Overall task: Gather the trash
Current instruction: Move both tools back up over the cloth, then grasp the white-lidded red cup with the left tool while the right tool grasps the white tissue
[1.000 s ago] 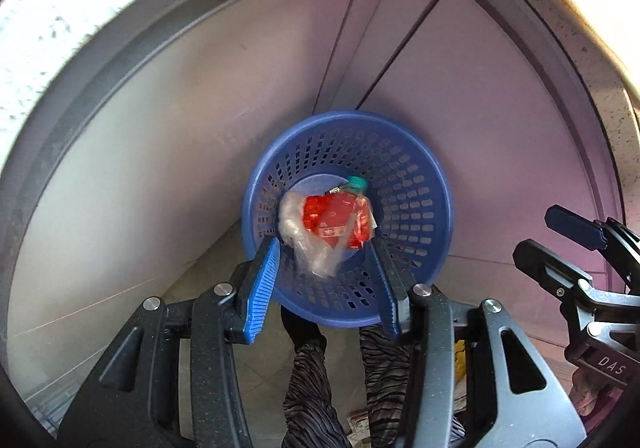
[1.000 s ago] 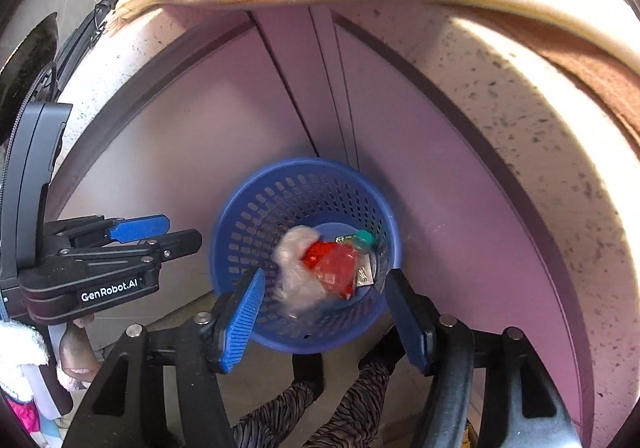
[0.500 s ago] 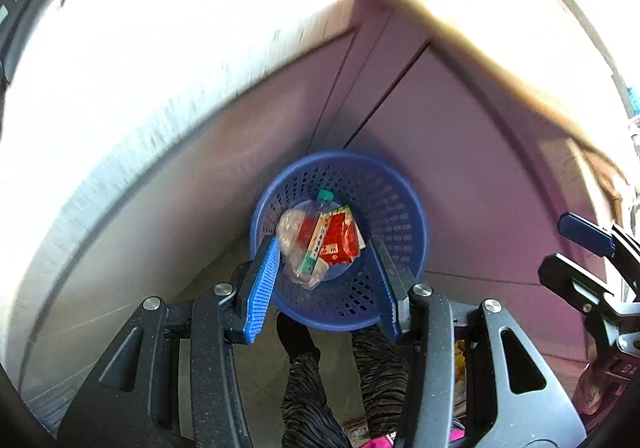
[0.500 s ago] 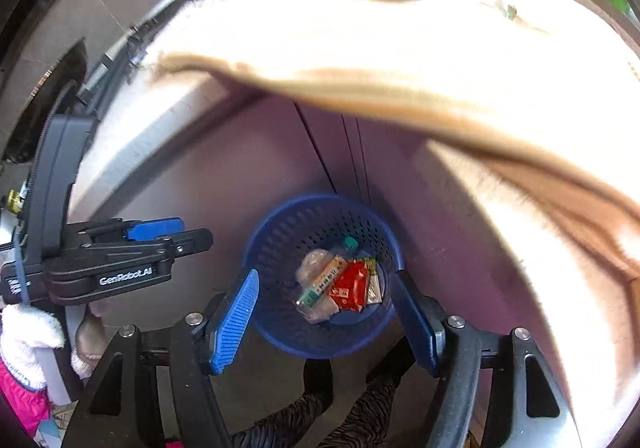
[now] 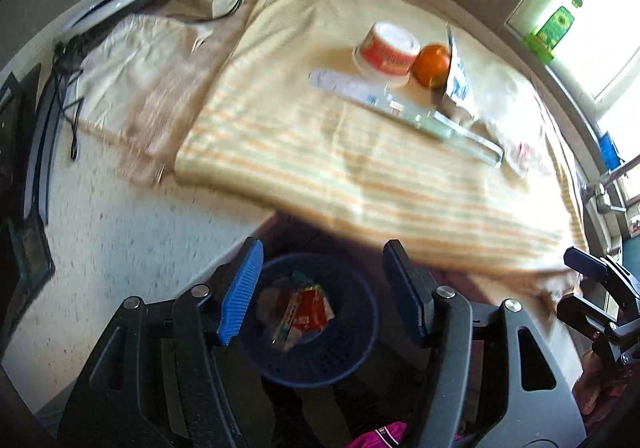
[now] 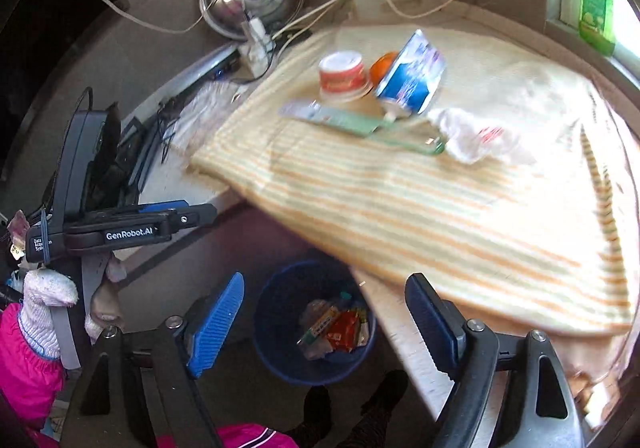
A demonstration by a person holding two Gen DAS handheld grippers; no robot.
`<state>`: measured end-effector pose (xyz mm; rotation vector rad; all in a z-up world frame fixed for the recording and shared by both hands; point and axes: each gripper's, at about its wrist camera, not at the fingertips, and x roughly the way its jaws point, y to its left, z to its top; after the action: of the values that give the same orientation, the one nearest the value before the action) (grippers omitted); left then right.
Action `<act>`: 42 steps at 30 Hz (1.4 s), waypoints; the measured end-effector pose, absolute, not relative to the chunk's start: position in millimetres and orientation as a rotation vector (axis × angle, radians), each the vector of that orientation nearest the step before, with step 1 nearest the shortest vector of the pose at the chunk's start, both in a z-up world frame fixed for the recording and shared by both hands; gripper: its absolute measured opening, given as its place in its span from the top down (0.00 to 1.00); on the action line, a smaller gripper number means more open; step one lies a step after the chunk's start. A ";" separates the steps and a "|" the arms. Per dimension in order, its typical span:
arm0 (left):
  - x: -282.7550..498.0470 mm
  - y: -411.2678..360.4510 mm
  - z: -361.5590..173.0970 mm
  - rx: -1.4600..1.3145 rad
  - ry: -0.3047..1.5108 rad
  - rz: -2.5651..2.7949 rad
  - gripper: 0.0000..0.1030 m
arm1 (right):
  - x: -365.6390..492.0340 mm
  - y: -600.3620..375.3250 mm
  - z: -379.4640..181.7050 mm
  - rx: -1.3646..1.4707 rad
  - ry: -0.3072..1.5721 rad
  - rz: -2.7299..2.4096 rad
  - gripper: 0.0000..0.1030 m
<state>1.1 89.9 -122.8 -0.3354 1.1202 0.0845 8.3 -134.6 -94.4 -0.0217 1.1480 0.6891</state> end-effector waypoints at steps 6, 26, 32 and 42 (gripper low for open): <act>40.4 81.5 -107.1 -0.340 1.085 0.079 0.35 | 49.4 -162.9 -77.7 -0.011 1.108 0.659 0.11; 160.0 57.8 -103.9 -0.316 1.070 0.124 0.30 | 163.6 -193.3 -102.2 -0.065 1.180 0.669 0.09; 187.7 48.2 -116.5 -0.268 1.104 0.142 0.28 | 182.2 -193.7 -116.3 -0.063 1.219 0.682 0.09; 217.6 49.3 -143.1 -0.243 1.156 0.177 0.28 | 198.7 -188.4 -134.7 -0.076 1.258 0.702 0.09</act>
<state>217.6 49.3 -143.1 -0.2429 1.1559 0.1769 198.7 -188.4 -134.7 -0.0759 1.2585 0.7024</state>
